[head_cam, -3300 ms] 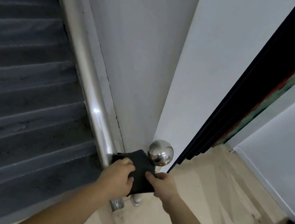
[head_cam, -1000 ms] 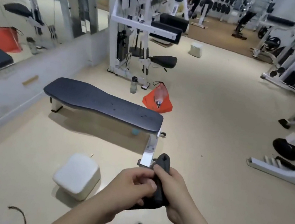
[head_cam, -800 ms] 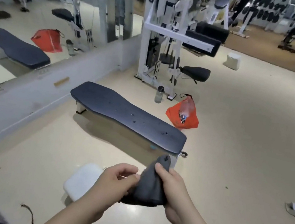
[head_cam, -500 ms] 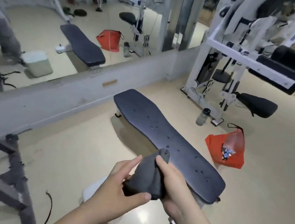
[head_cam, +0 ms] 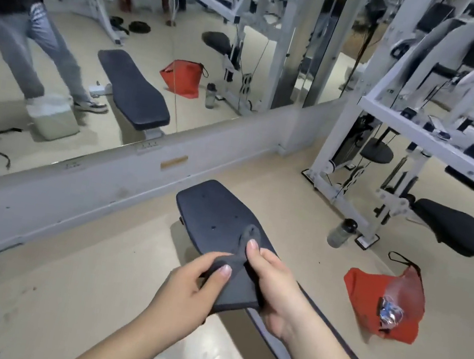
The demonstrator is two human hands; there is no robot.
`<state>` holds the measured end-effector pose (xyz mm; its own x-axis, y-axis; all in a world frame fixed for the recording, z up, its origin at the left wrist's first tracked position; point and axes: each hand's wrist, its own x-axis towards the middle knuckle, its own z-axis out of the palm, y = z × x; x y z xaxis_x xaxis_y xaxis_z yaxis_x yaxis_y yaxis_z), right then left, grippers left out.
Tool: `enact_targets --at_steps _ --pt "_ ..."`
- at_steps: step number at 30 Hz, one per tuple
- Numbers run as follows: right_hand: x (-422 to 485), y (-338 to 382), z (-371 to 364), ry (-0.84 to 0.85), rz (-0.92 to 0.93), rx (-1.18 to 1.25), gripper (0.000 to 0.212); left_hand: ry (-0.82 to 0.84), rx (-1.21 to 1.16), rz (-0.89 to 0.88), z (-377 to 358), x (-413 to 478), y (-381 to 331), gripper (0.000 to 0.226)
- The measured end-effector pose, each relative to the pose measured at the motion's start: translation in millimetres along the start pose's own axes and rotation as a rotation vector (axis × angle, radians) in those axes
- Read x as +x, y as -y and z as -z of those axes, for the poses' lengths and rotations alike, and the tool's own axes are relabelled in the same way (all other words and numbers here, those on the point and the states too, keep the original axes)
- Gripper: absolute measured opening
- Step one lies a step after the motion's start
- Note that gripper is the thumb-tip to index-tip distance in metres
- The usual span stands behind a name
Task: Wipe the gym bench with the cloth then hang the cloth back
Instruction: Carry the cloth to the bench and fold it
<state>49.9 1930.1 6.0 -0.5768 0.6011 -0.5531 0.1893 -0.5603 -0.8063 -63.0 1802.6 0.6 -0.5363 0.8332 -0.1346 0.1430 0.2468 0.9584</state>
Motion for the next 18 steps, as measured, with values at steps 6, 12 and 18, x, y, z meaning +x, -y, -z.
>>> enact_targets --at_steps 6,12,18 --pt "152 50 54 -0.028 -0.126 -0.001 0.024 -0.166 -0.074 0.136 -23 164 9 0.020" --pt "262 117 76 0.076 -0.204 0.032 0.037 -0.070 0.012 0.111 -53 289 -3 0.018" --pt "337 149 77 0.142 -0.213 0.087 0.070 0.097 0.251 0.003 -64 363 11 0.031"
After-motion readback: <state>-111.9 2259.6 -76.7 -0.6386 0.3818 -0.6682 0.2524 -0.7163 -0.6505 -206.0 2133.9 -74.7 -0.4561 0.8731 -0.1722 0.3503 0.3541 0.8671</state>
